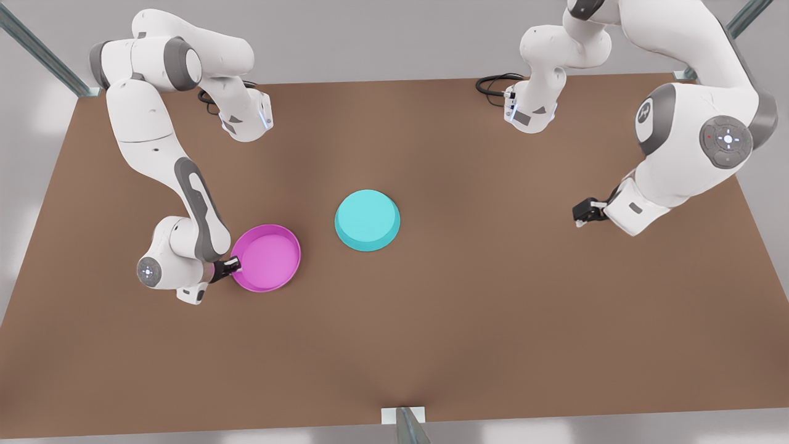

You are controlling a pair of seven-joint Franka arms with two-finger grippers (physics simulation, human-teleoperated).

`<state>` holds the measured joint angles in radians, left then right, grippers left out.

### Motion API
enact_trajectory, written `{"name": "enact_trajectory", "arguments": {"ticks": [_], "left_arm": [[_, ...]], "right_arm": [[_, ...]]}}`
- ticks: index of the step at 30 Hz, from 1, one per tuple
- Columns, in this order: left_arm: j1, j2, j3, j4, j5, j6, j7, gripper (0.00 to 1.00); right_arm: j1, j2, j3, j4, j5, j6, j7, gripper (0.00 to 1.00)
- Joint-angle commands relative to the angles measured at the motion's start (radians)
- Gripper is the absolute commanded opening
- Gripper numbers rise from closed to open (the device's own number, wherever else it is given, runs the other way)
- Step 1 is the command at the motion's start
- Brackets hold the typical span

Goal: Flip the blue plate over with the left arm, and stack the pink plate on top of the blue plate with the right arm

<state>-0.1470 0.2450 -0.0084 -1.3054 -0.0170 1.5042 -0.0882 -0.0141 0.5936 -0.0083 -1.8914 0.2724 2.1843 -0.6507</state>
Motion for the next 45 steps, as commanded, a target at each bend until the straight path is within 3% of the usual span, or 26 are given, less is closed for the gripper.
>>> {"name": "enact_trajectory", "arguments": {"ticks": [1, 9, 15, 18, 26, 38, 41, 44, 45], "left_arm": [[0.000, 0.000, -0.001, 0.000, 0.002, 0.001, -0.001, 1.00], [0.000, -0.052, 0.005, 0.008, -0.006, -0.012, 0.013, 1.00], [0.000, -0.039, 0.005, -0.006, 0.002, -0.009, 0.013, 1.00], [0.000, -0.032, 0.005, -0.006, 0.002, -0.002, 0.013, 1.00], [0.000, -0.033, 0.007, -0.006, 0.003, -0.009, 0.015, 1.00], [0.000, -0.029, 0.007, -0.006, 0.003, -0.006, 0.015, 1.00], [0.000, -0.029, 0.007, -0.006, 0.003, -0.006, 0.015, 1.00], [0.000, -0.029, 0.007, -0.006, 0.003, -0.002, 0.016, 1.00], [0.000, -0.029, 0.008, -0.006, 0.003, -0.002, 0.016, 1.00]], "right_arm": [[0.000, 0.000, 0.001, 0.000, -0.001, 0.000, 0.000, 0.21], [-0.001, -0.028, 0.001, 0.023, -0.002, -0.038, -0.003, 0.21], [0.003, -0.064, -0.001, 0.117, 0.053, -0.304, 0.012, 0.21], [0.112, -0.107, -0.001, 0.133, 0.094, -0.423, 0.080, 0.21], [0.456, -0.086, -0.002, 0.176, 0.103, -0.380, 0.151, 0.21], [0.522, -0.006, -0.001, 0.212, 0.142, -0.251, 0.151, 0.21], [0.523, 0.009, -0.001, 0.230, 0.143, -0.250, 0.151, 0.62], [0.523, 0.009, -0.001, 0.230, 0.159, -0.251, 0.149, 0.77], [0.522, 0.008, -0.001, 0.230, 0.157, -0.253, 0.149, 0.88]]}}
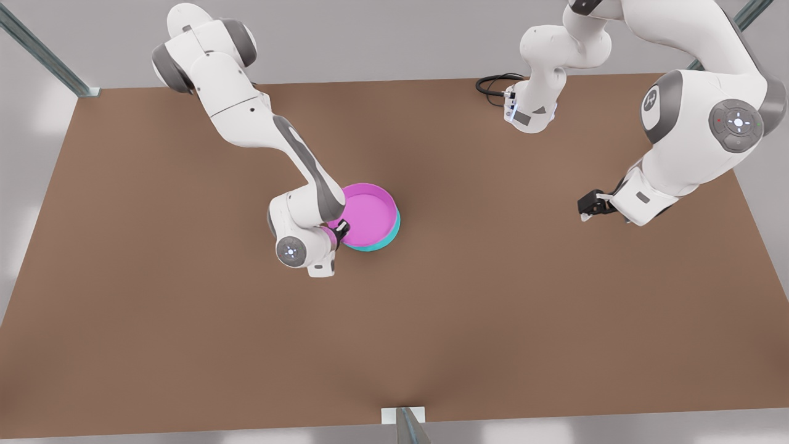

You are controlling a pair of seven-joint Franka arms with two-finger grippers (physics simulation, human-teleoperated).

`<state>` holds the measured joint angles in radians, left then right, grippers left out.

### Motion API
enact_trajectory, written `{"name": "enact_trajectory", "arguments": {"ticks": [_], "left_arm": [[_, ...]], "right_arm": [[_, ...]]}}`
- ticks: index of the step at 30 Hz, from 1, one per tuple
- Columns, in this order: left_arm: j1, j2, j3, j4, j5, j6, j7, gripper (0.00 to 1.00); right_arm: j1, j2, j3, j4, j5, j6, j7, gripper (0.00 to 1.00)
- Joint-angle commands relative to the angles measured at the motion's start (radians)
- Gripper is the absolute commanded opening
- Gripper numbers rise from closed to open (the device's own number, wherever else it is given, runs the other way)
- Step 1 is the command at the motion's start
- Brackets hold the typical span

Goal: Flip the blue plate over with the left arm, and stack the pink plate on top of the blue plate with the right arm

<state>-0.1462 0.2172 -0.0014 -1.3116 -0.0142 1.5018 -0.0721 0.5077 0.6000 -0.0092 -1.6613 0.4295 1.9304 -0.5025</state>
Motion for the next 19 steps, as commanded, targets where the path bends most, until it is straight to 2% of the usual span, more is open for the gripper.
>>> {"name": "enact_trajectory", "arguments": {"ticks": [1, 3, 5, 7, 8, 9, 12, 15, 17, 19], "left_arm": [[-0.001, 0.001, 0.000, 0.000, 0.000, 0.000, 0.000, 1.00], [0.000, 0.001, 0.001, 0.000, 0.000, 0.000, 0.000, 1.00], [0.000, 0.001, 0.001, 0.000, 0.000, 0.000, 0.000, 1.00], [0.001, 0.001, 0.001, 0.000, -0.001, 0.000, 0.000, 1.00], [0.001, -0.001, 0.001, 0.000, -0.001, 0.000, 0.002, 1.00], [0.001, -0.001, 0.001, 0.000, -0.003, 0.000, 0.000, 1.00], [0.001, -0.004, 0.001, 0.000, -0.007, 0.002, -0.002, 1.00], [0.002, -0.004, 0.001, 0.000, -0.004, 0.002, 0.000, 1.00], [0.008, -0.088, 0.003, -0.123, -0.004, 0.051, 0.000, 1.00], [0.008, -0.104, 0.003, -0.150, -0.006, 0.064, 0.002, 1.00]], "right_arm": [[0.000, -0.002, 0.000, 0.000, 0.000, -0.001, -0.001, 1.00], [-0.002, -0.034, 0.000, -0.008, -0.003, -0.019, -0.004, 1.00], [-0.037, -0.143, -0.024, 0.000, -0.024, -0.157, 0.099, 1.00], [-0.149, -0.256, -0.092, 0.076, -0.294, -0.240, 0.216, 1.00], [-0.166, -0.273, -0.167, 0.135, -0.391, -0.242, 0.254, 1.00], [-0.218, -0.307, -0.187, 0.153, -0.445, -0.240, 0.278, 1.00], [-0.265, -0.336, -0.187, 0.230, -0.529, -0.240, 0.280, 1.00], [-0.267, -0.338, -0.186, 0.235, -0.531, -0.240, 0.282, 1.00], [-0.267, -0.335, -0.186, 0.236, -0.531, -0.240, 0.278, 1.00], [-0.273, -0.315, -0.187, 0.256, -0.531, -0.255, 0.275, 1.00]]}}
